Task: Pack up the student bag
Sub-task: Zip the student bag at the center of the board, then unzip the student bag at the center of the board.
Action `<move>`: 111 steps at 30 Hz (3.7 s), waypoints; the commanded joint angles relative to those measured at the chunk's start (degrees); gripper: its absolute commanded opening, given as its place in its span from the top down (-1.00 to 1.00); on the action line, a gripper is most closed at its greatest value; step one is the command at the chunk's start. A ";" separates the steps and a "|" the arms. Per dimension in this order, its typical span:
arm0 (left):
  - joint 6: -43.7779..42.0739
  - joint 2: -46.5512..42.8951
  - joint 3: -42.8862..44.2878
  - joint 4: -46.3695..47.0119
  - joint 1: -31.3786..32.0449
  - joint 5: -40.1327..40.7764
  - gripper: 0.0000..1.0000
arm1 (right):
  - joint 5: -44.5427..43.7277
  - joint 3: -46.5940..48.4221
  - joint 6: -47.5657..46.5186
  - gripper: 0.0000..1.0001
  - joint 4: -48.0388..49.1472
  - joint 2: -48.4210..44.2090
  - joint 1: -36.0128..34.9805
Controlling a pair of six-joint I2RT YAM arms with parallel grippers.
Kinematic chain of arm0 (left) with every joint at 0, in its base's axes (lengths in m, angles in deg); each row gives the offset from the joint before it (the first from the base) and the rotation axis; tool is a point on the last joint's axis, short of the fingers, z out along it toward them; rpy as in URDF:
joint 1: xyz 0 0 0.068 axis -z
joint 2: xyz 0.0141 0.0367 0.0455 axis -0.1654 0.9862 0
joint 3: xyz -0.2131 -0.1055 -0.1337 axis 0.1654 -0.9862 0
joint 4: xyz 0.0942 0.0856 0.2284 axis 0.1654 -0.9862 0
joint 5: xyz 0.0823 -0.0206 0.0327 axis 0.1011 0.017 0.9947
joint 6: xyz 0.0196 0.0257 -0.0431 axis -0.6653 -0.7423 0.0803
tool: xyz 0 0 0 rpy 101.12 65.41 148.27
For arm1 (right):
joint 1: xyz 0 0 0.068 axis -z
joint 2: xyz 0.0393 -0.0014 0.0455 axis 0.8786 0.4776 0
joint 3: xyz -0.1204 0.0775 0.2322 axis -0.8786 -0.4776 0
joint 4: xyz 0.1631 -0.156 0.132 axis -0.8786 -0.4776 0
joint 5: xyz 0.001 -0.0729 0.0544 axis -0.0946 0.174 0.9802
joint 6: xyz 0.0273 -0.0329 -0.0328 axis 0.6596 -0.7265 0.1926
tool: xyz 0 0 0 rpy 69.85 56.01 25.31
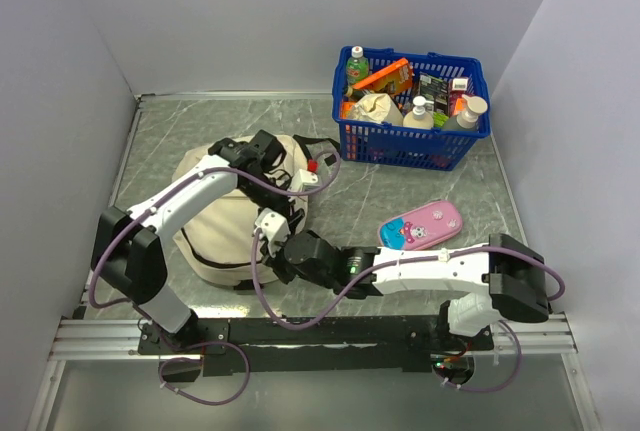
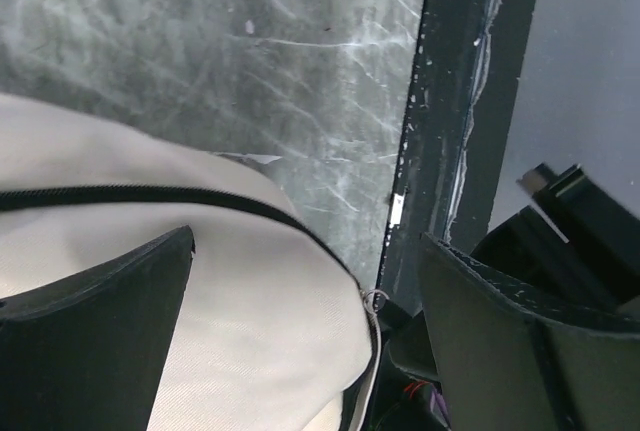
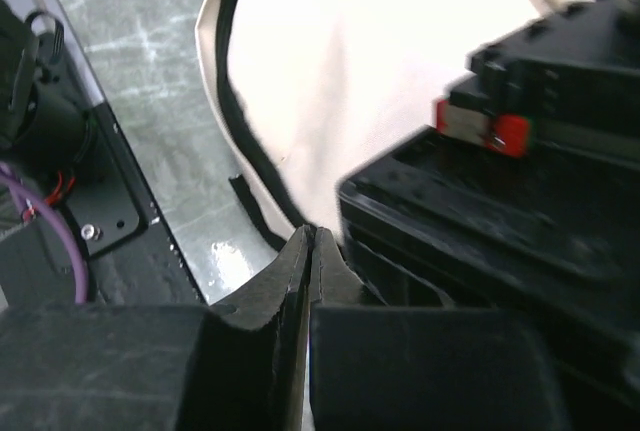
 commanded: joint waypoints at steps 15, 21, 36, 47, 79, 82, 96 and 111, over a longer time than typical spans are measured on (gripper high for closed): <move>4.73 -0.56 4.16 -7.50 5.35 -7.72 -0.93 | -1.97 3.97 -2.19 1.00 1.54 2.12 -0.41; 3.14 -1.61 2.93 -10.24 7.54 -6.06 -0.93 | -1.80 4.41 -2.46 1.00 1.54 2.56 -0.33; 2.00 -1.70 -3.65 -10.00 9.31 -0.08 -0.93 | -2.59 3.35 -2.02 1.00 2.24 2.48 -0.15; 10.35 2.26 -6.12 7.24 9.22 5.45 0.44 | -3.82 2.56 -2.11 1.00 1.45 1.42 -0.15; -4.48 -13.37 8.30 -0.47 -16.71 1.86 0.61 | 17.53 0.11 11.07 -0.88 -8.30 -10.87 13.19; -13.71 -16.10 6.89 -5.56 -16.62 -1.03 0.35 | 18.59 -1.92 14.41 -0.87 -9.18 -13.87 17.68; -29.81 -17.79 -4.45 -14.54 -6.09 -8.34 -0.64 | 39.23 1.77 32.96 -0.77 -4.37 3.00 28.59; -34.21 -14.88 -4.63 -10.15 5.26 3.97 -0.63 | 43.20 5.90 38.32 -0.50 0.66 11.53 29.73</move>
